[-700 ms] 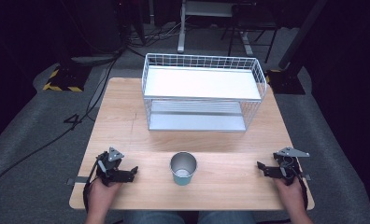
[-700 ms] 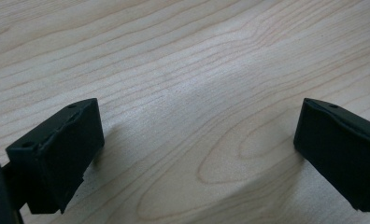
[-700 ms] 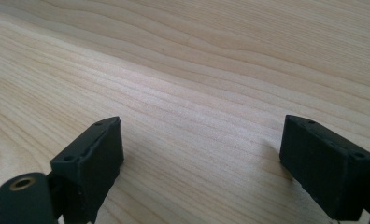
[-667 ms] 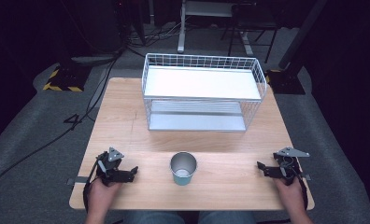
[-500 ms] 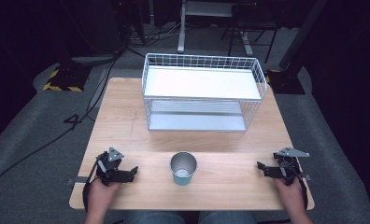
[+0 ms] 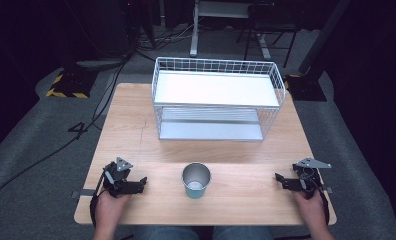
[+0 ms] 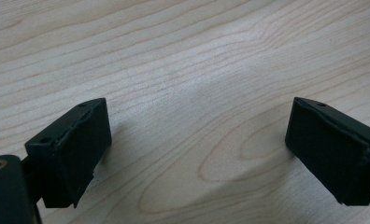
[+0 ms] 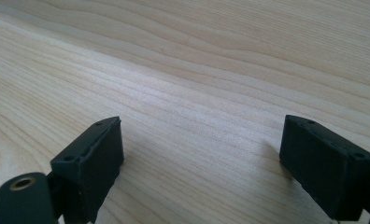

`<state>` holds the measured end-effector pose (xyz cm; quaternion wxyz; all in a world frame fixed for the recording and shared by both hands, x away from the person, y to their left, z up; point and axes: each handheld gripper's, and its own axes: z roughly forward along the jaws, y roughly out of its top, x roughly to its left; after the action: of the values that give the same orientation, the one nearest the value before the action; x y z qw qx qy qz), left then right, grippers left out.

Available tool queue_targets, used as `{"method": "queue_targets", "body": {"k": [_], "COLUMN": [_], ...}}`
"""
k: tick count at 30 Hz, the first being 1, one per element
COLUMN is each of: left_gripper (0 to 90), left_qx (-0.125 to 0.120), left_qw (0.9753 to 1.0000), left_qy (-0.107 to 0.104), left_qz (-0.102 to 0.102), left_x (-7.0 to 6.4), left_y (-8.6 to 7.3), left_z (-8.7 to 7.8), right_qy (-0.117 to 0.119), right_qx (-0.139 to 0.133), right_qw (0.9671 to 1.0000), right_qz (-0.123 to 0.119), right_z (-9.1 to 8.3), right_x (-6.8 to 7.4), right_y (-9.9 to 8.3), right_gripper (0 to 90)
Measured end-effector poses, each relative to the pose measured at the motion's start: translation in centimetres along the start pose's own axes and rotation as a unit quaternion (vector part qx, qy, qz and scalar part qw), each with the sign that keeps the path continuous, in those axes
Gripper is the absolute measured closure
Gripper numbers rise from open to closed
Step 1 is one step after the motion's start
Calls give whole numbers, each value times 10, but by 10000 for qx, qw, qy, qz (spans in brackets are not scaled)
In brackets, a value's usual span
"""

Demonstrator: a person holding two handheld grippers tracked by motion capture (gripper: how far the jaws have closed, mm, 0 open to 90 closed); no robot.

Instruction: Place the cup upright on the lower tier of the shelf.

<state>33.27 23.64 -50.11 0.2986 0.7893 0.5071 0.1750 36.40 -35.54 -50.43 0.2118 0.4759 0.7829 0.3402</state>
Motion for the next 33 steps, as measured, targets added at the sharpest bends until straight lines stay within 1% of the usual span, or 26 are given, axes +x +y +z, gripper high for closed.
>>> {"method": "queue_targets", "body": {"k": [3, 6, 12, 15, 17, 20, 21, 23, 24, 26, 28, 31, 33], "left_gripper": [89, 91, 101, 108, 112, 121, 126, 135, 135, 136, 138, 139, 140], "left_qx": [-19, -137, -302, -344, -387, -439, -491, -488, -488, -563, -646, -773, -841], "left_qw": [10000, 9998, 9990, 9984, 9980, 9972, 9967, 9964, 9963, 9956, 9948, 9934, 9919], "left_qy": [14, -33, -178, -305, -361, -524, -575, -611, -634, -663, -687, -766, -839], "left_qz": [53, 114, 286, 335, 359, 306, 296, 340, 322, 348, 382, 371, 440], "left_x": [-2, -5, -18, -26, -31, -38, -41, -46, -48, -52, -56, -65, -71], "left_y": [2, 5, 11, 12, 10, 5, 1, -3, -5, -8, -11, -14, -15], "left_z": [-3, -8, -16, -21, -26, -33, -36, -40, -41, -44, -48, -52, -55], "right_qy": [-4, -1, -1, -2, -2, -5, -13, -19, -19, -18, -19, -23, -22], "right_qx": [-3, -1, 1, 1, 0, -2, -5, 0, 1, 1, 0, 0, 1], "right_qw": [10000, 10000, 10000, 10000, 10000, 10000, 10000, 10000, 10000, 10000, 10000, 10000, 10000], "right_qz": [3, 2, 1, 1, 2, 6, 11, 20, 22, 21, 22, 24, 26], "right_z": [0, 0, 0, 0, 0, 0, 0, 0, 0, 0, 0, 0, 0], "right_x": [0, 0, 0, 0, 0, 0, 0, 1, 1, 1, 1, 1, 1], "right_y": [0, 0, 0, 0, 0, 0, 0, 0, 0, 0, 0, 0, 0], "right_gripper": [140, 140, 140, 140, 140, 140, 140, 140, 140, 140, 140, 139, 139]}}
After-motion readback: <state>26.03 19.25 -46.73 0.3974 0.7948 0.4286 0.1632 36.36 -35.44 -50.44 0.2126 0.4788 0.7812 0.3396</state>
